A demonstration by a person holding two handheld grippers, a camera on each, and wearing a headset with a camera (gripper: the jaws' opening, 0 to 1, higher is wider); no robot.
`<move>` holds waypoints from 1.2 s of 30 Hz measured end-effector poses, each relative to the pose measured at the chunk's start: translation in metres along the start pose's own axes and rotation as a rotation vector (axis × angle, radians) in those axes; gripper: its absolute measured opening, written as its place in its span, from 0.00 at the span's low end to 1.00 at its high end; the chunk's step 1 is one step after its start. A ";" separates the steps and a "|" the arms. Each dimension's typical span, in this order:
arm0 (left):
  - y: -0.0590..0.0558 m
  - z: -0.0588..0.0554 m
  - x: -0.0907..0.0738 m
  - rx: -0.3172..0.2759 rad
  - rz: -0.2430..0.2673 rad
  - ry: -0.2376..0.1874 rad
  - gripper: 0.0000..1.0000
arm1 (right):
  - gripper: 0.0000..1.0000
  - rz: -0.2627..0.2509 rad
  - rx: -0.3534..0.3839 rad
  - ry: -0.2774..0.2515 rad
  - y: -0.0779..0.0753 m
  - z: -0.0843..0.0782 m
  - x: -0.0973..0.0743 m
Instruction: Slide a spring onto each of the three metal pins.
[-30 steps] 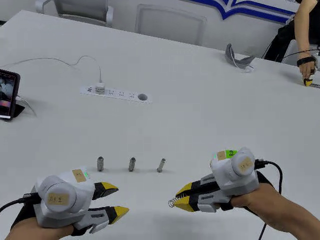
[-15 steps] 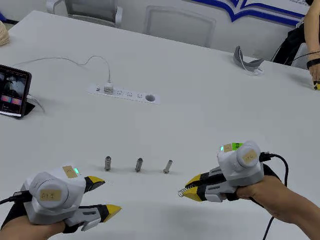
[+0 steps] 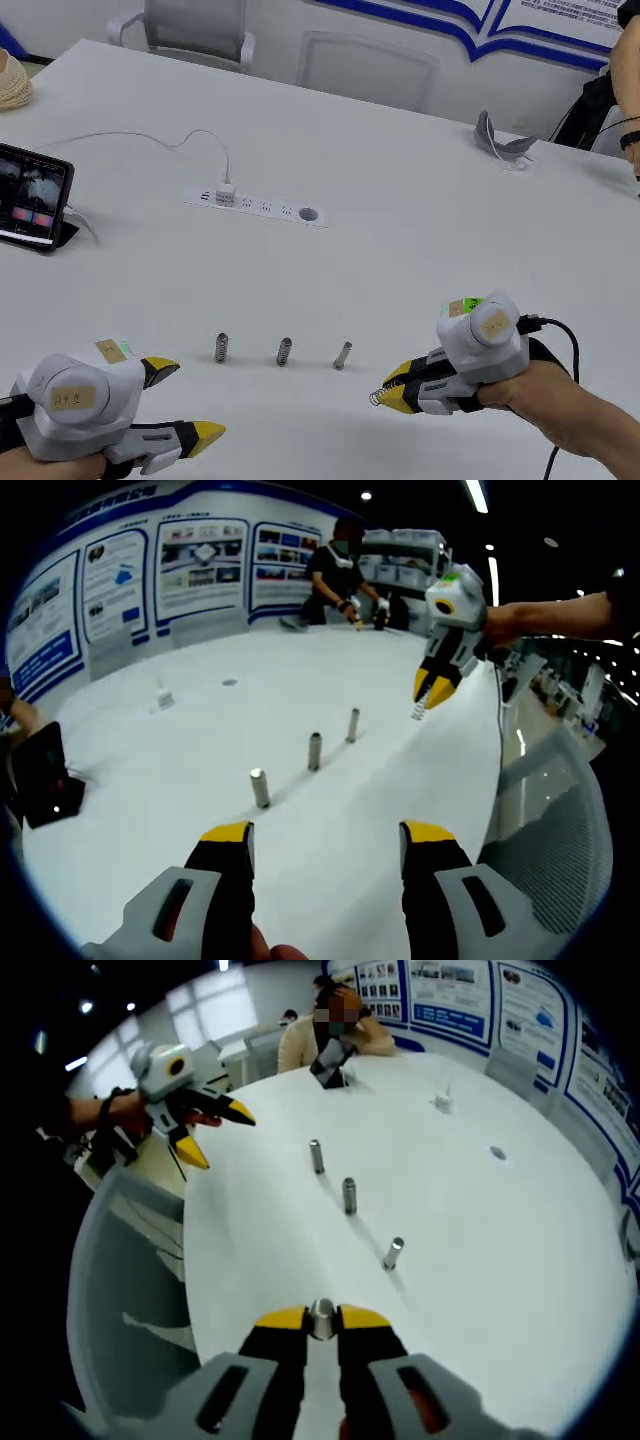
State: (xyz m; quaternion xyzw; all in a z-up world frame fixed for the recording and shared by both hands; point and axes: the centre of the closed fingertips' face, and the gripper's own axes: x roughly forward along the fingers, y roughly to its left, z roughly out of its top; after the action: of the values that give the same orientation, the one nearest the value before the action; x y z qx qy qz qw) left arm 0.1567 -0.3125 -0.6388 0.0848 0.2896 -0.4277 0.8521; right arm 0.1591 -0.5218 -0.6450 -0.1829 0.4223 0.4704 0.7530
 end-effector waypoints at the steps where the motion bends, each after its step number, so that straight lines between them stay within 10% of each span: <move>1: 0.001 0.000 -0.001 -0.001 0.003 0.000 0.61 | 0.13 0.000 -0.004 0.005 -0.001 0.000 0.001; 36: 0.021 -0.033 -0.035 -0.074 0.082 0.027 0.67 | 0.13 -0.026 -0.165 0.113 -0.049 0.038 0.030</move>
State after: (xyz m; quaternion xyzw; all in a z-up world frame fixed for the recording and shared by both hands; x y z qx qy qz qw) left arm 0.1431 -0.2627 -0.6479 0.0705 0.3129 -0.3801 0.8675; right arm 0.2249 -0.5037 -0.6538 -0.2762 0.4215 0.4826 0.7163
